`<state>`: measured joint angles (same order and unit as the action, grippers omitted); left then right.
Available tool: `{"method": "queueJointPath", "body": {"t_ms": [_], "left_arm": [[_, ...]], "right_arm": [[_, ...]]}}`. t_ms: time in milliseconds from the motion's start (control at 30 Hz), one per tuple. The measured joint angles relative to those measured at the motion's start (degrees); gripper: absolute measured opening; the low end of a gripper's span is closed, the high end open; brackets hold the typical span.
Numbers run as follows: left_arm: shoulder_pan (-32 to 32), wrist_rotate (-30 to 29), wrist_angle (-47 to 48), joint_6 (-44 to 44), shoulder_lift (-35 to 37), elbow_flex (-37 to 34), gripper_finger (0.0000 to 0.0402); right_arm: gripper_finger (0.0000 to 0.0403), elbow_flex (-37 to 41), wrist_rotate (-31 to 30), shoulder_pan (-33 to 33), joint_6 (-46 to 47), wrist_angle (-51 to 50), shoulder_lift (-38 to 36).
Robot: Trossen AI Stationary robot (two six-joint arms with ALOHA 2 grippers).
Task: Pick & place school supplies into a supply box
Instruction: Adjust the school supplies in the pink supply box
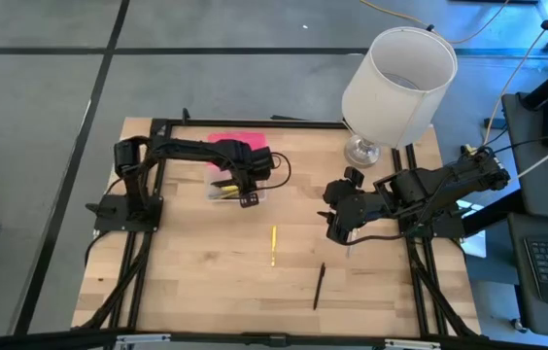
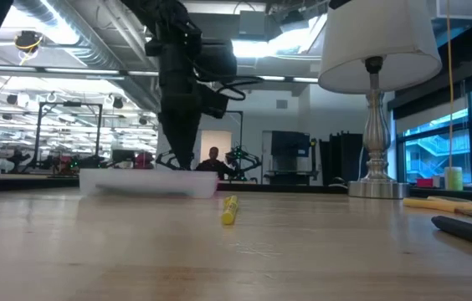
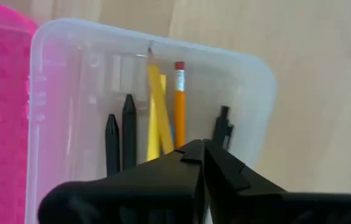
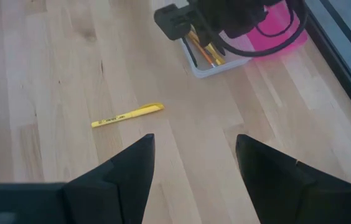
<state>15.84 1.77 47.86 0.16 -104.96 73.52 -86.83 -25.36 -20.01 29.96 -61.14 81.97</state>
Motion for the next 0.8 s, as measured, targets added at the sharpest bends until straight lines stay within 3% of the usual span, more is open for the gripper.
{"method": "queueJointPath", "body": {"t_ms": [600,800], "left_arm": [[1.4,-1.0,0.0,0.0,-4.4,0.0,0.0002],[1.6,-6.8,1.5,0.1,-4.8,0.0,0.0001]], "right_arm": [[0.0229,0.0,0.0,0.0,0.0,0.0,0.0],[0.0229,0.0,0.0,0.0,0.0,0.0,0.0]]}}
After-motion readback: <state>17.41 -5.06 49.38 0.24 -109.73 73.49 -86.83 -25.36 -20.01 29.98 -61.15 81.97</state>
